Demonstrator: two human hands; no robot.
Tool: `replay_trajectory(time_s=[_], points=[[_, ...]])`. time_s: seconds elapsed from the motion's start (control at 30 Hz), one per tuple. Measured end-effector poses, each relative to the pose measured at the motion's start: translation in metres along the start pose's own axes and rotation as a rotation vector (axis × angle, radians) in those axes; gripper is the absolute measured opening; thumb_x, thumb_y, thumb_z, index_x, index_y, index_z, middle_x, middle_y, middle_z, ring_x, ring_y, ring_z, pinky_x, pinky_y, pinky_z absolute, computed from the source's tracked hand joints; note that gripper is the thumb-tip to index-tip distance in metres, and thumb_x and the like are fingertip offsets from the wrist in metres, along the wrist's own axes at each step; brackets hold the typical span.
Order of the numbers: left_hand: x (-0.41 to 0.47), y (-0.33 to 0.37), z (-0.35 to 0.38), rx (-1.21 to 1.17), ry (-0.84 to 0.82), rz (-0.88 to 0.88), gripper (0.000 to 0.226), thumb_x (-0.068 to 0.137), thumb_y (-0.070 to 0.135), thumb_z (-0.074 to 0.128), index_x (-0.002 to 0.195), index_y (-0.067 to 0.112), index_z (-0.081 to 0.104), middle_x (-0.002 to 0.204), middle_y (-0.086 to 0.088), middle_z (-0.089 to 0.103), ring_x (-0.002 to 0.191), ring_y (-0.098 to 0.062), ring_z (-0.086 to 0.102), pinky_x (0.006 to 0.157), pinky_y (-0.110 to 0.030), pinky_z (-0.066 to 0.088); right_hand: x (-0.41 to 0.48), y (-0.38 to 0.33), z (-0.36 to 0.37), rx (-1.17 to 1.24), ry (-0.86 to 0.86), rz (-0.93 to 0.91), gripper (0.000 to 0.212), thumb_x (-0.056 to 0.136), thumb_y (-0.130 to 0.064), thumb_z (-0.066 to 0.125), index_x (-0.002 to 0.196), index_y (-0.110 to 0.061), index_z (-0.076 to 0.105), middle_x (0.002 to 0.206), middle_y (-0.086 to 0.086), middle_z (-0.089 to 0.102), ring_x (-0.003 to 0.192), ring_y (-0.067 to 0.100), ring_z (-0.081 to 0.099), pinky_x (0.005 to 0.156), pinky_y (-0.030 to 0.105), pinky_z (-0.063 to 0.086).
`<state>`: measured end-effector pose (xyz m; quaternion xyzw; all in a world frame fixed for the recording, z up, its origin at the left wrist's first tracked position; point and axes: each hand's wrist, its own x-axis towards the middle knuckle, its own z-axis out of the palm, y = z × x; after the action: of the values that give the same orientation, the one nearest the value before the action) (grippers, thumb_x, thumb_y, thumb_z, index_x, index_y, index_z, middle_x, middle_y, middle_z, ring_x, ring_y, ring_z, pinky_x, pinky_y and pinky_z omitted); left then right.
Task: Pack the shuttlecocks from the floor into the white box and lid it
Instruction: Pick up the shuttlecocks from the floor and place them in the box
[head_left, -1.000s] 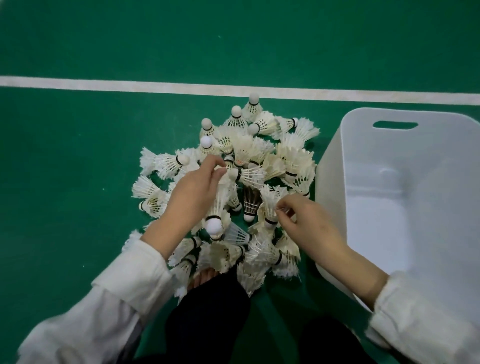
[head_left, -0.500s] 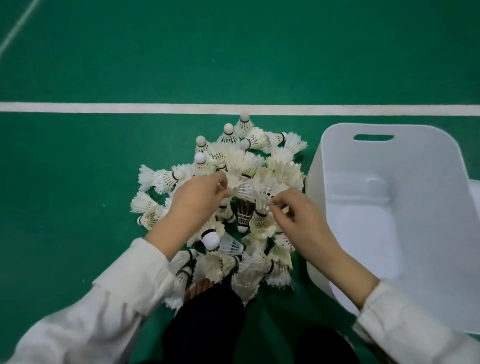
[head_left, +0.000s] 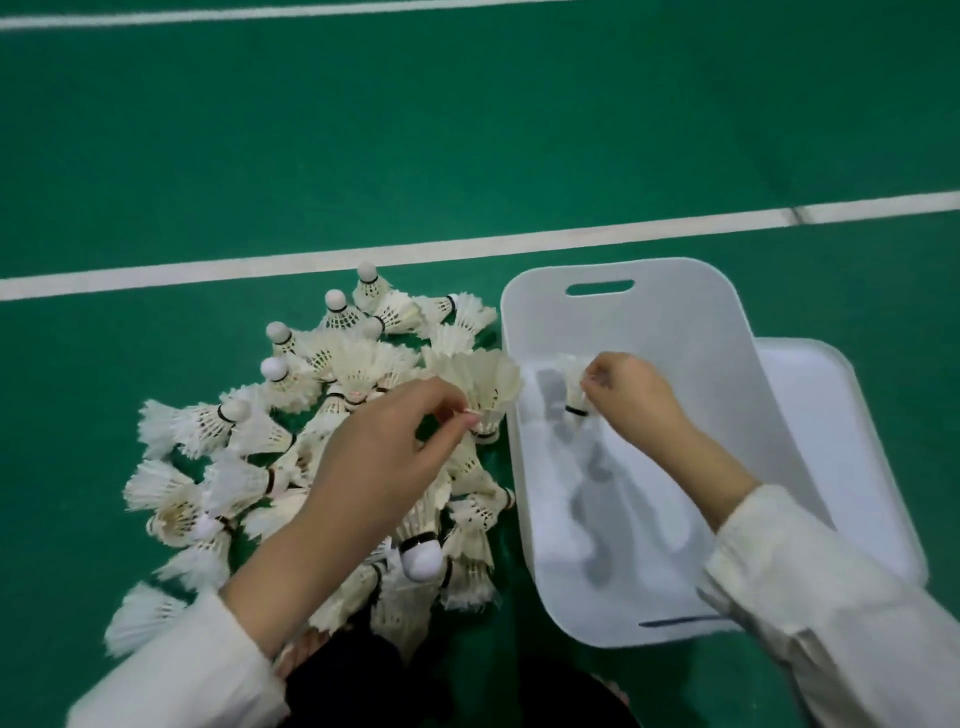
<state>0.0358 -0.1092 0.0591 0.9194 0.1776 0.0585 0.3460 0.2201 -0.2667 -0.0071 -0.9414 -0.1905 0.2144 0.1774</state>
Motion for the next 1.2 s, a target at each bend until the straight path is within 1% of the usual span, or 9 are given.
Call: replay_trajectory(time_s=[0.23, 0.3, 0.43, 0.6, 0.73, 0.83, 1.0, 1.1, 1.2], points=[[0.003, 0.0, 0.004, 0.008, 0.006, 0.029, 0.017, 0.089, 0.038, 0.053, 0.095, 0.023, 0.061, 0.087, 0.013, 0.062, 0.068, 0.003, 0.052, 0.059, -0.021, 0.042, 0.025, -0.005, 0.02, -0.05, -0.142, -0.132, 0.037, 0.089, -0.01, 0.05, 0.126, -0.012, 0.052, 0.131, 0.011, 0.048, 0.106, 0.028, 0.056, 0.089, 0.029, 0.04], [0.003, -0.001, 0.003, 0.009, -0.004, 0.03, 0.017, 0.09, 0.037, 0.053, 0.095, 0.023, 0.061, 0.088, 0.012, 0.062, 0.064, 0.008, 0.049, 0.055, -0.018, 0.035, 0.012, -0.011, 0.012, 0.066, -0.052, -0.185, 0.041, 0.09, -0.008, 0.048, 0.131, -0.015, 0.047, 0.135, 0.007, 0.043, 0.103, 0.022, 0.056, 0.087, 0.023, 0.038], [0.0, 0.0, 0.004, -0.016, -0.026, 0.025, 0.016, 0.089, 0.037, 0.054, 0.097, 0.024, 0.061, 0.088, 0.014, 0.062, 0.058, 0.012, 0.047, 0.051, -0.012, 0.033, -0.04, -0.035, -0.025, 0.445, 0.255, -0.387, 0.035, 0.09, 0.005, 0.041, 0.112, -0.016, 0.059, 0.109, 0.001, 0.053, 0.083, 0.004, 0.053, 0.075, 0.009, 0.041], [-0.003, 0.003, 0.002, -0.027, -0.015, 0.066, 0.01, 0.087, 0.032, 0.058, 0.09, 0.023, 0.062, 0.084, 0.013, 0.062, 0.07, 0.002, 0.053, 0.059, -0.009, 0.038, -0.082, -0.056, -0.032, 0.298, -0.081, -0.644, 0.028, 0.09, -0.015, 0.053, 0.116, -0.027, 0.058, 0.118, -0.014, 0.049, 0.081, 0.001, 0.054, 0.07, 0.008, 0.039], [-0.007, -0.002, -0.004, -0.103, 0.031, 0.044, 0.008, 0.085, 0.026, 0.062, 0.087, 0.018, 0.063, 0.08, 0.011, 0.062, 0.073, -0.001, 0.054, 0.061, -0.013, 0.041, -0.083, -0.057, -0.021, 0.293, -0.184, -0.604, 0.022, 0.084, -0.017, 0.062, 0.106, -0.023, 0.063, 0.101, -0.012, 0.058, 0.093, 0.002, 0.055, 0.082, 0.019, 0.047], [-0.008, -0.001, -0.004, -0.139, 0.024, 0.039, 0.011, 0.087, 0.025, 0.06, 0.095, 0.018, 0.063, 0.08, 0.014, 0.06, 0.07, 0.003, 0.054, 0.058, -0.01, 0.04, -0.082, -0.061, -0.016, 0.307, -0.032, -0.592, 0.01, 0.082, -0.014, 0.067, 0.091, -0.014, 0.067, 0.089, -0.003, 0.06, 0.084, 0.013, 0.056, 0.079, 0.029, 0.047], [-0.005, 0.001, 0.003, -0.127, -0.06, 0.043, 0.046, 0.093, 0.019, 0.052, 0.134, 0.036, 0.041, 0.079, 0.016, 0.05, 0.07, 0.009, 0.048, 0.061, -0.005, 0.035, -0.068, -0.054, -0.029, 0.434, 0.208, -0.499, 0.012, 0.079, -0.011, 0.069, 0.074, -0.019, 0.062, 0.075, -0.006, 0.058, 0.074, 0.016, 0.055, 0.071, 0.02, 0.043], [-0.006, -0.005, 0.008, -0.139, -0.068, -0.019, 0.039, 0.092, 0.019, 0.053, 0.129, 0.029, 0.047, 0.082, 0.014, 0.051, 0.074, 0.007, 0.049, 0.064, -0.006, 0.035, -0.062, -0.04, -0.034, 0.763, 0.249, -0.313, 0.02, 0.081, -0.009, 0.067, 0.071, -0.024, 0.058, 0.071, -0.011, 0.061, 0.067, 0.003, 0.055, 0.067, 0.012, 0.043], [-0.005, -0.015, 0.007, -0.116, -0.063, -0.009, 0.024, 0.089, 0.015, 0.058, 0.113, 0.02, 0.06, 0.088, 0.016, 0.051, 0.083, 0.009, 0.049, 0.07, -0.002, 0.034, -0.042, -0.017, -0.032, 0.671, 0.357, -0.141, 0.008, 0.085, -0.015, 0.063, 0.079, -0.019, 0.059, 0.07, -0.01, 0.057, 0.059, -0.003, 0.05, 0.059, 0.007, 0.038]])
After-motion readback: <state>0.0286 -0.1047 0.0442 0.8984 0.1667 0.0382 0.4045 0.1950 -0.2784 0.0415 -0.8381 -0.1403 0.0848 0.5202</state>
